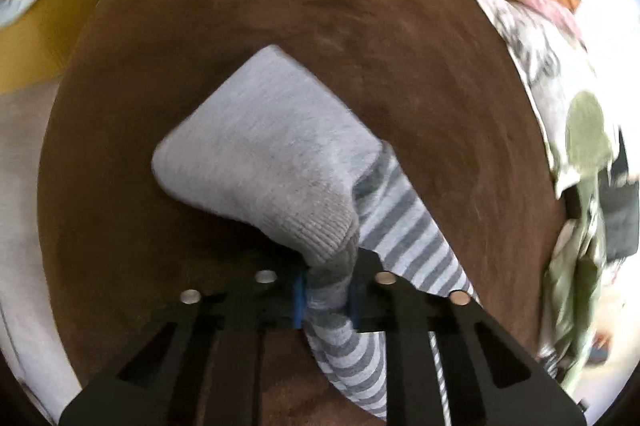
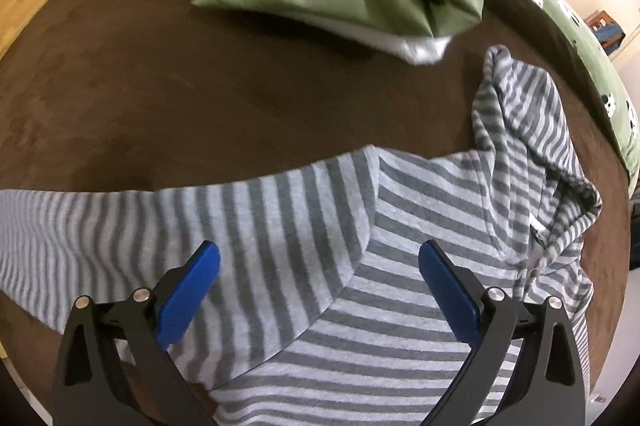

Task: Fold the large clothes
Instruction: 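Carry the cuff across the hoodie body and open the left gripper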

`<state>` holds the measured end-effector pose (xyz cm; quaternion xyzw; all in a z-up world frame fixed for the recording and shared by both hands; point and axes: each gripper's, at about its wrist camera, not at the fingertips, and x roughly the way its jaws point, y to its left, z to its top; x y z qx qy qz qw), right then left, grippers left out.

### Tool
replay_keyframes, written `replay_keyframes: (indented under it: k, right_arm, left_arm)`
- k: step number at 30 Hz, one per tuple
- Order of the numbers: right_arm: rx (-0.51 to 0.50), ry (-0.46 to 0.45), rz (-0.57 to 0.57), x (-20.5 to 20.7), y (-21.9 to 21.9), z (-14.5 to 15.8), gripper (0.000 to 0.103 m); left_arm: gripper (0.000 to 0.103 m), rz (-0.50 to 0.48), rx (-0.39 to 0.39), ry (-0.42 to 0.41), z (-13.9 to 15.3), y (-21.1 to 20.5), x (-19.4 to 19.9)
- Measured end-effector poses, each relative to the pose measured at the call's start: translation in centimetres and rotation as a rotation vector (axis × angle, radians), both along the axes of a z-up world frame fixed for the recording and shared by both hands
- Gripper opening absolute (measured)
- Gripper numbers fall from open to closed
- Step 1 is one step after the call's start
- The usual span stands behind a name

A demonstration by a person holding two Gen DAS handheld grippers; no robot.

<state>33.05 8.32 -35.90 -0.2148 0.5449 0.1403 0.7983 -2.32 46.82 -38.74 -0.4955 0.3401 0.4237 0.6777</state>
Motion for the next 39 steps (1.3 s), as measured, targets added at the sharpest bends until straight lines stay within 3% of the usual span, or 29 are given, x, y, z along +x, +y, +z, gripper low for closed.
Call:
replay_keyframes:
  k: [6, 13, 18, 22, 26, 30, 39]
  right_arm:
    - [-0.001, 0.024, -0.035, 0.4, -0.4, -2.9, 0.097]
    - [0.031, 0.046, -0.077, 0.5, -0.4, -4.7, 0.097]
    - [0.022, 0.013, -0.063, 0.0, 0.2, -3.8, 0.097]
    - [0.049, 0.001, -0.089, -0.6, -1.4, -1.9, 0.097]
    - [0.069, -0.001, -0.133, -1.2, -3.8, -0.2, 0.097]
    - [0.092, -0.033, -0.197, -2.3, -9.0, 2.7, 0.097]
    - [0.088, -0.116, -0.376, -6.1, -20.2, 8.8, 0.097]
  left_arm:
    - [0.015, -0.102, 0.087, -0.011, 1.7, -0.3, 2.4]
    - [0.015, -0.159, 0.125, -0.04, 2.6, -1.0, 3.6]
    - [0.015, -0.24, 0.191, -0.09, 6.2, -2.9, 4.9]
    - [0.015, -0.367, 0.263, -0.128, 11.2, -6.0, 7.3]
    - [0.015, -0.511, 0.315, -0.204, 17.0, -10.6, 11.4]
    - [0.015, -0.69, 0.321, -0.325, 21.7, -16.8, 15.8]
    - [0.015, -1.122, 0.252, -0.496, 26.6, -35.0, 23.8]
